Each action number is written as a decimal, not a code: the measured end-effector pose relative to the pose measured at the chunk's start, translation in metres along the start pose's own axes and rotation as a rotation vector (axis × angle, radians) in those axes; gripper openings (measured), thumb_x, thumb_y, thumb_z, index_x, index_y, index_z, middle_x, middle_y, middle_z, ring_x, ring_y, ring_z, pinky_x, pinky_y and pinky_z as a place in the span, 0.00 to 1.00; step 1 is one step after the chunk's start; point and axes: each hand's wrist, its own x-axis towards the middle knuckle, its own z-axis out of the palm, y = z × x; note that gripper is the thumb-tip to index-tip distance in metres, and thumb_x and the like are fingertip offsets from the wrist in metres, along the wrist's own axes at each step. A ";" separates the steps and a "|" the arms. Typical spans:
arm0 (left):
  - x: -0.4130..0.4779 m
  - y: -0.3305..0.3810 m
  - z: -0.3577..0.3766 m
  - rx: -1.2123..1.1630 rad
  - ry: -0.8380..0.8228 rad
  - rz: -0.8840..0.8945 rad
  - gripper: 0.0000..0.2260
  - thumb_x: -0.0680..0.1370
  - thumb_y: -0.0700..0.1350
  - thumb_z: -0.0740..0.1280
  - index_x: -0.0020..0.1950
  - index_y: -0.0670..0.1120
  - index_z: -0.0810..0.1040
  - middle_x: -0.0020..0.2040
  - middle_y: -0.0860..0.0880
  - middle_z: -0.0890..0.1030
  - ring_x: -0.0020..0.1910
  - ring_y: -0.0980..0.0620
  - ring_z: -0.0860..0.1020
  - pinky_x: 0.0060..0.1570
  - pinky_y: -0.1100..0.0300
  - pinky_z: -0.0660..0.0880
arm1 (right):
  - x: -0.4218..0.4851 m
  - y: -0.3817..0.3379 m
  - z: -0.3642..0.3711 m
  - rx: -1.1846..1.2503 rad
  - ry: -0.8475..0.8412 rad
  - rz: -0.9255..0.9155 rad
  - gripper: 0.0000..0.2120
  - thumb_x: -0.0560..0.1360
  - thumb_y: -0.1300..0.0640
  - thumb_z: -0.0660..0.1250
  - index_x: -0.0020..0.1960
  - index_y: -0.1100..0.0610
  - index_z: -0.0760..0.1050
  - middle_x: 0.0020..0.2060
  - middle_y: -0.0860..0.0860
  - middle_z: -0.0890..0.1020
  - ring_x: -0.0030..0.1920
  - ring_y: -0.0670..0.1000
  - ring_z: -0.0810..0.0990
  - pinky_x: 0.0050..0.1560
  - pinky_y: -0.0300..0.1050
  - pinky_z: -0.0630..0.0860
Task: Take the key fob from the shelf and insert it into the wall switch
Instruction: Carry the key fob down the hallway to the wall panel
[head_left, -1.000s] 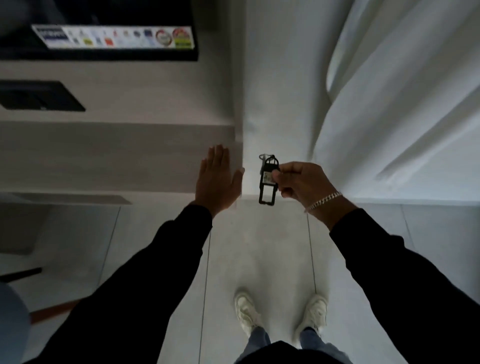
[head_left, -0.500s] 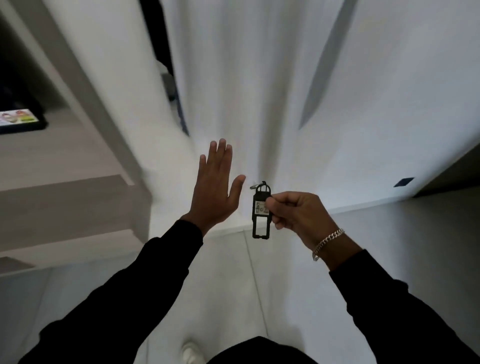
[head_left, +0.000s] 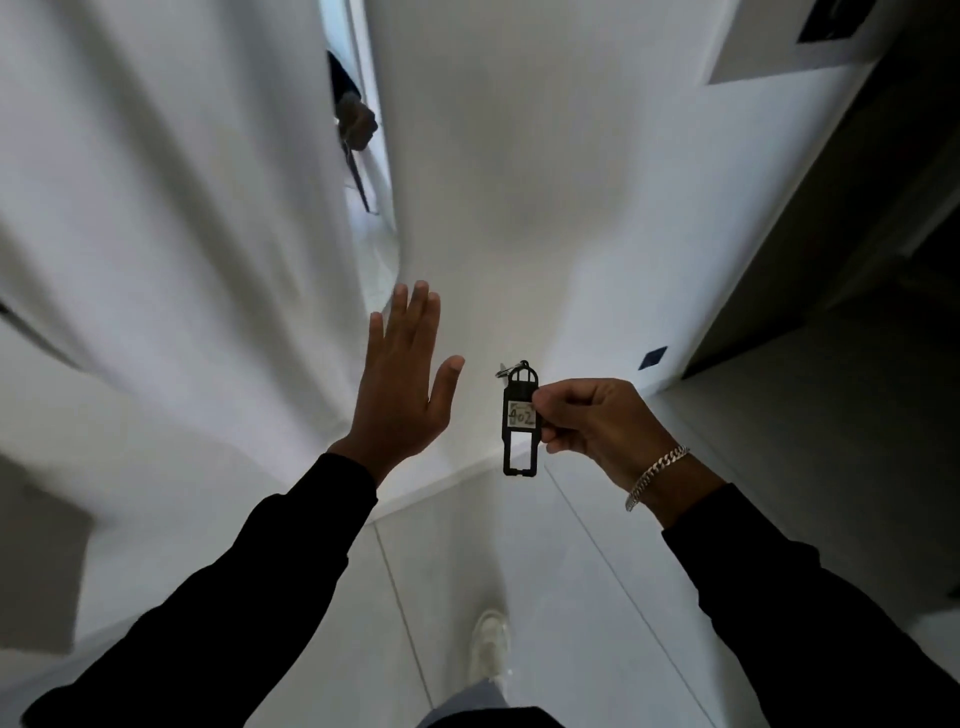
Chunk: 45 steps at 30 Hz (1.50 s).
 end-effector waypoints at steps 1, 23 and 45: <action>0.012 0.004 0.009 -0.007 0.010 0.015 0.30 0.82 0.53 0.52 0.81 0.40 0.52 0.83 0.42 0.52 0.83 0.43 0.45 0.81 0.38 0.46 | 0.007 -0.003 -0.013 -0.001 0.002 -0.002 0.04 0.73 0.64 0.70 0.40 0.61 0.82 0.34 0.57 0.82 0.28 0.49 0.77 0.29 0.38 0.78; 0.362 0.192 0.244 -0.056 0.073 0.238 0.31 0.82 0.54 0.51 0.80 0.39 0.52 0.83 0.40 0.52 0.83 0.43 0.45 0.81 0.43 0.42 | 0.205 -0.128 -0.386 -0.132 0.099 -0.156 0.06 0.71 0.63 0.72 0.37 0.55 0.84 0.29 0.50 0.84 0.29 0.47 0.80 0.31 0.38 0.79; 0.575 0.307 0.353 0.082 0.450 0.134 0.31 0.82 0.56 0.53 0.80 0.39 0.54 0.82 0.40 0.55 0.83 0.42 0.48 0.81 0.41 0.46 | 0.371 -0.265 -0.625 -0.301 -0.094 -0.362 0.06 0.73 0.64 0.69 0.48 0.63 0.81 0.42 0.64 0.80 0.33 0.51 0.76 0.33 0.37 0.79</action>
